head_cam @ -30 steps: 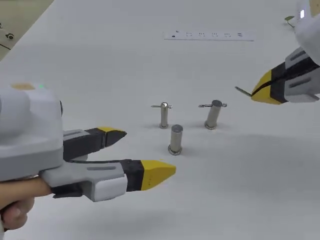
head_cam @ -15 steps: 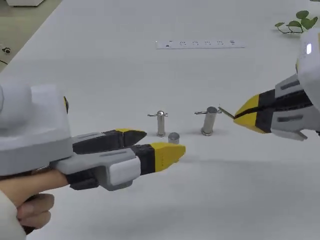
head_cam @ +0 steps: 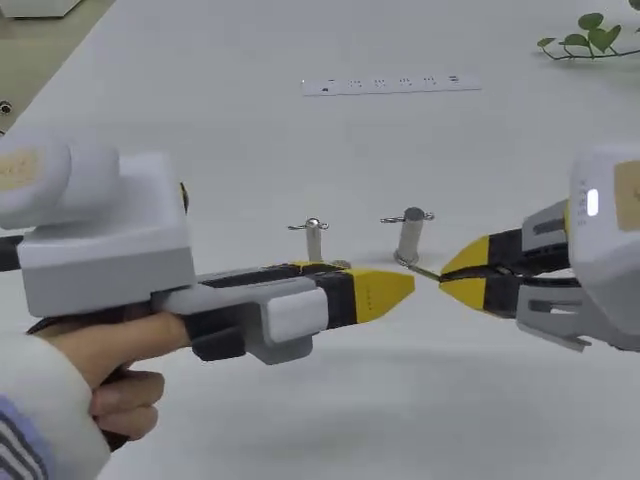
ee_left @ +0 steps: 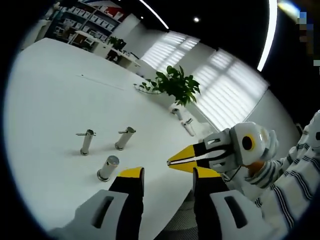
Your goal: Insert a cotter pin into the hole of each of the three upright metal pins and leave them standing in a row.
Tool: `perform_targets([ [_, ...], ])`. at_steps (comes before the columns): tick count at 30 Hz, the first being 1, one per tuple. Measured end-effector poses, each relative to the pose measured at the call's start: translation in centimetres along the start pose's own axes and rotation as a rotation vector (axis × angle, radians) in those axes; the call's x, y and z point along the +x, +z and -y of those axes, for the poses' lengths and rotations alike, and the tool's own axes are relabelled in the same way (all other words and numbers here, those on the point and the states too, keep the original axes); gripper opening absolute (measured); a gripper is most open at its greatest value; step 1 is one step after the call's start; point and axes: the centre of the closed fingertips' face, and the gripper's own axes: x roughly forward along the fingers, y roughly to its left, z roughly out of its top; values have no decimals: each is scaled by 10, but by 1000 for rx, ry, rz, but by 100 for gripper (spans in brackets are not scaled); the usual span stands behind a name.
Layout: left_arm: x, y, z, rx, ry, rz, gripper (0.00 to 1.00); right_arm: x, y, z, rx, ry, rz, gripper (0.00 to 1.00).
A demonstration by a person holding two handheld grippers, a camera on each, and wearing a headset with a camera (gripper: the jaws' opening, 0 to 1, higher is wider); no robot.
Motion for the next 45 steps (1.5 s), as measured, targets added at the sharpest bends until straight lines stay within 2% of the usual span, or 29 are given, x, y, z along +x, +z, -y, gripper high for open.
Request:
perform_targets([
  [6, 9, -11, -3, -29, 4, -39, 27, 2, 5, -14, -3, 3, 19, 2],
  [10, 13, -20, -5, -30, 10, -74, 21, 2, 5, -15, -46, -10, 12, 2],
  [15, 16, -24, -6, -20, 18, -80, 17, 2, 5, -15, -49, -15, 14, 2],
  [20, 19, -22, -5, -31, 19, -63, 8, 4, 7, -16, -71, -18, 12, 2],
  [25, 21, -20, -7, -35, 32, -50, 6, 5, 9, -15, -76, -26, 14, 2],
  [31, 22, -22, -5, -52, 20, -60, 1, 5, 8, -15, -88, -29, 6, 3],
  [33, 22, -23, -5, -58, 17, -63, 1, 5, 8, -16, -106, -32, 3, 3],
  [45, 18, -28, -5, -67, 11, -96, 1, 7, 9, -20, -113, -23, 4, 3],
])
